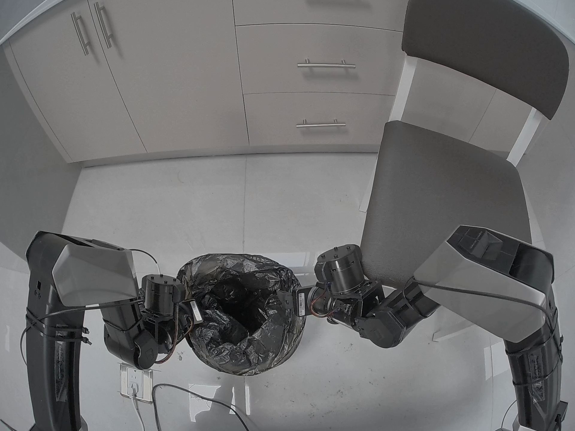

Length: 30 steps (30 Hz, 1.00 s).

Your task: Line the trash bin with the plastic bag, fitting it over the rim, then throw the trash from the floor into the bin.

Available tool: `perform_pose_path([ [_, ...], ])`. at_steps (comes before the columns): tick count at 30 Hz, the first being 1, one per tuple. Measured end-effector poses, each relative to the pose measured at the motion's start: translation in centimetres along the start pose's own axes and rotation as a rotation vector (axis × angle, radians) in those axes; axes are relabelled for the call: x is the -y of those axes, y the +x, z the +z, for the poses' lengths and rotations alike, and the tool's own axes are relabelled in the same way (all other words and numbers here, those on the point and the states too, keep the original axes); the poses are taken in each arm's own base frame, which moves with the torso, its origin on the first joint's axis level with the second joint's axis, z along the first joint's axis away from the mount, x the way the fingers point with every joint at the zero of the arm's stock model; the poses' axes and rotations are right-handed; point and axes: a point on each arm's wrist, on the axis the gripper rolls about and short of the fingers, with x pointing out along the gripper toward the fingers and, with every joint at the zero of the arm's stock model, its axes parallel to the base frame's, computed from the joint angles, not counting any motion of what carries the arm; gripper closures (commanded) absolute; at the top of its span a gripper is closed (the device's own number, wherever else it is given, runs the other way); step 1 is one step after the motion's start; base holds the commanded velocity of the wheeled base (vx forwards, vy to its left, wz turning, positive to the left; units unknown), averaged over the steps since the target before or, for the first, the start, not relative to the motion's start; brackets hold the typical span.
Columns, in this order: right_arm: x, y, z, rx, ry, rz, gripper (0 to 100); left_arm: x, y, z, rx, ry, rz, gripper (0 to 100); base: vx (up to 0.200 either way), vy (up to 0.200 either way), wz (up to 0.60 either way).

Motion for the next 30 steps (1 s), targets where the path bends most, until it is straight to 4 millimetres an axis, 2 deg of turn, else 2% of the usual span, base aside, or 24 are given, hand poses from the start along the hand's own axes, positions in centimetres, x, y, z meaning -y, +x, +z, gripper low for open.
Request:
perform_pose_path([
  [4, -0.5, -0.7, 0.5, 0.011, -0.003, 0.012, 0, 0.0, -0.1, 0.0, 0.001, 0.000, -0.001, 100, 0.000, 0.000, 0.00],
  [9, -2.3, -1.8, 1.2, 0.029, -0.040, 0.051, 0, 0.0, -0.1, 0.1, 0.002, 0.000, -0.002, 100, 0.000, 0.000, 0.00],
  [13, -3.3, -1.8, 2.1, 0.041, -0.070, 0.064, 0, 0.1, -0.1, 0.2, 0.005, 0.000, -0.004, 100, 0.000, 0.000, 0.00],
  [20, -4.6, -0.3, 3.7, 0.051, -0.114, 0.055, 0, 0.2, -0.2, 0.3, 0.009, 0.003, -0.008, 100, 0.000, 0.000, 0.00],
  [30, -5.2, 2.4, 3.4, 0.039, -0.163, 0.021, 0, 0.4, -0.2, 0.4, 0.014, 0.002, -0.012, 100, 0.000, 0.000, 0.00],
])
